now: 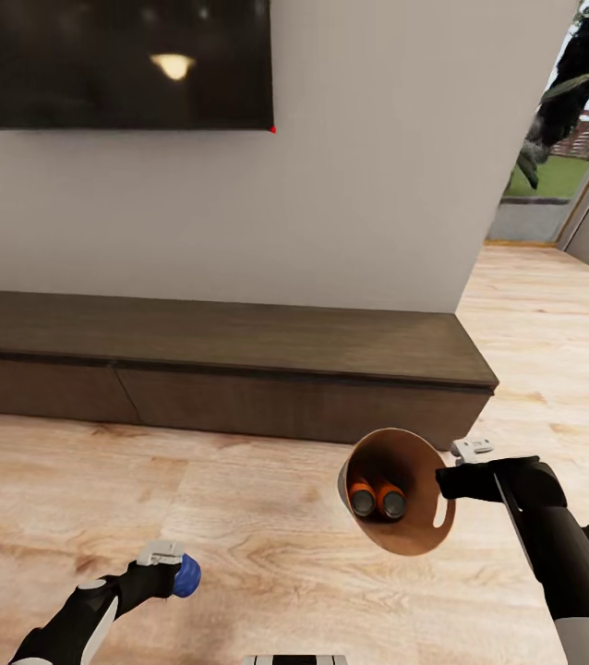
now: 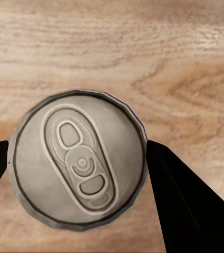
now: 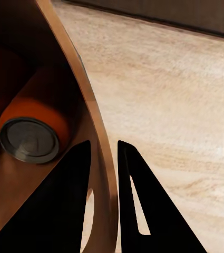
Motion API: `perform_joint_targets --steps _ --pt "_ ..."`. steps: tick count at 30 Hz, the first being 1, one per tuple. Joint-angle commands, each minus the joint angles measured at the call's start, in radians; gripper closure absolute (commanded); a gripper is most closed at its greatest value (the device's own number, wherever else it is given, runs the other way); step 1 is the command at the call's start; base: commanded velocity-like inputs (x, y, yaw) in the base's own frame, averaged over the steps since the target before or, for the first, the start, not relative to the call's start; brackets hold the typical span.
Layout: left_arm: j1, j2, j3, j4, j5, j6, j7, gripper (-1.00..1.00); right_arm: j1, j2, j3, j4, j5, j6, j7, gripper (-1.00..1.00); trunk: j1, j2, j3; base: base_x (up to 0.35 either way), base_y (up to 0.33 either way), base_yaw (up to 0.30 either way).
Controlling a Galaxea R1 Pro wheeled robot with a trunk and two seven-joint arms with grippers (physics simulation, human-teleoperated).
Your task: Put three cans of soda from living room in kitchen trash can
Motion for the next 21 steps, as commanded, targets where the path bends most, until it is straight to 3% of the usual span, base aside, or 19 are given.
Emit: perform_joint_targets --steps 1,3,4,10,21 --pt "0.0 0.0 0.0 -0.002 -0.002 0.001 -0.001 1.0 0.0 0.003 0.003 0.0 -0.023 0.005 0.003 1.0 0.0 0.0 0.004 0.0 0.0 0.0" --pt "0.0 0.0 0.0 -0.004 -0.001 0.006 -0.001 1.0 0.0 0.007 0.019 0.001 -0.023 0.005 0.003 1.0 -0.001 0.001 0.012 0.0 0.0 0.0" --pt "-0.006 0.002 -0.005 -0.008 0.006 0.001 -0.001 1.0 0.003 0.013 0.024 0.007 -0.001 0.003 0.007 1.0 -0.001 0.001 0.012 0.0 0.0 0.0" --pt "-0.011 0.002 -0.005 -0.007 0.006 -0.002 -0.001 1.0 0.003 0.012 0.045 0.011 0.041 0.003 0.022 1.0 -0.001 0.001 0.012 0.0 0.0 0.0" --pt "-0.011 0.002 -0.005 -0.007 0.006 -0.002 -0.001 1.0 0.003 0.012 0.045 0.011 0.2 0.003 0.022 1.0 -0.001 0.001 0.012 0.0 0.0 0.0"
